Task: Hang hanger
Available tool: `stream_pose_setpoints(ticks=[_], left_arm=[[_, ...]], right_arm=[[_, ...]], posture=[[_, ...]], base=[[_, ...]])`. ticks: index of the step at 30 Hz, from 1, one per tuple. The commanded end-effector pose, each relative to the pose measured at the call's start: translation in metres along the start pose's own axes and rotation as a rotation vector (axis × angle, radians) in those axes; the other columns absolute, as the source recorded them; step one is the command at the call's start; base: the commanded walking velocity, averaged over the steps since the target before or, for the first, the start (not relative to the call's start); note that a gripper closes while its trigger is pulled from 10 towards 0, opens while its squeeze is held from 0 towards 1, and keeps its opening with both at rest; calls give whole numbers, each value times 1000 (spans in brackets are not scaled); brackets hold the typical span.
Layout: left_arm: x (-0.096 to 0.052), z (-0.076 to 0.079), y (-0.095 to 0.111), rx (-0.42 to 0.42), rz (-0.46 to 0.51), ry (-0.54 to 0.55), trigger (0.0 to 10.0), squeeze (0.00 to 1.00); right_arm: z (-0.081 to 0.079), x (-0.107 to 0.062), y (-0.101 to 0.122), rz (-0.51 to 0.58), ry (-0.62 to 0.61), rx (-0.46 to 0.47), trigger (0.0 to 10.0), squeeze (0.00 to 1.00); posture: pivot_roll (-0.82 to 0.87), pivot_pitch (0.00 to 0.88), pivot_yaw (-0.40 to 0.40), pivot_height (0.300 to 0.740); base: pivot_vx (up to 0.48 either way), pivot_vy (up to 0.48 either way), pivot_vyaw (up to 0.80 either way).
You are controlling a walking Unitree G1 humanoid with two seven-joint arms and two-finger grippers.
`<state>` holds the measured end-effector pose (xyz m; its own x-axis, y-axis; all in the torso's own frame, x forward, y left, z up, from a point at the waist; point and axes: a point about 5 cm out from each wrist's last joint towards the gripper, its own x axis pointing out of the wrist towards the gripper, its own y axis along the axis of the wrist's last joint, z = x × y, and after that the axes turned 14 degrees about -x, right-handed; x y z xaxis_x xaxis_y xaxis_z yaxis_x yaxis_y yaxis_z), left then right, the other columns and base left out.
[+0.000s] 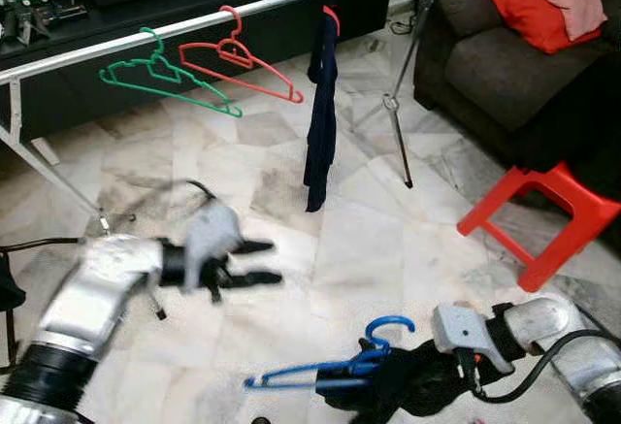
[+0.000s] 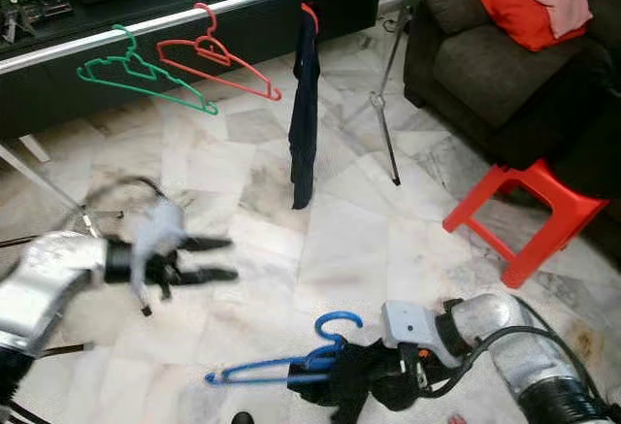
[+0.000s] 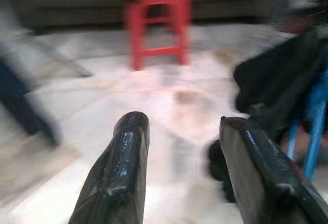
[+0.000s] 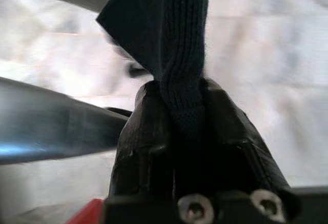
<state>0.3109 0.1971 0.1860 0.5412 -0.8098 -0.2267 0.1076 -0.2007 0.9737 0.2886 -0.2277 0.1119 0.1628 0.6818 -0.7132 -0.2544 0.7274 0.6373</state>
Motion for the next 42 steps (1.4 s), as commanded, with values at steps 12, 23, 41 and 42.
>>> stream_pose_setpoints(ticks=[12,23,41,42], left_arm=[[9,18,-52,-285,207,245,10000,1000],[30,18,-84,-395,138,266,10000,1000],[51,28,-108,-390,51,97,10000,0],[48,31,-115,-362,-10,66,10000,0]], right_arm=[[33,-57,60,242,-347,-60,0,0],[45,-78,110,357,-369,-175,0,0],[57,-79,133,340,-229,-268,0,0],[57,-79,133,342,-222,-270,0,0]], posture=[[-77,227,-18,740],[-88,214,-11,740],[-127,244,-12,740],[-126,246,-14,740]], base=[[0,0,0],[0,0,0],[0,0,0],[0,0,0]])
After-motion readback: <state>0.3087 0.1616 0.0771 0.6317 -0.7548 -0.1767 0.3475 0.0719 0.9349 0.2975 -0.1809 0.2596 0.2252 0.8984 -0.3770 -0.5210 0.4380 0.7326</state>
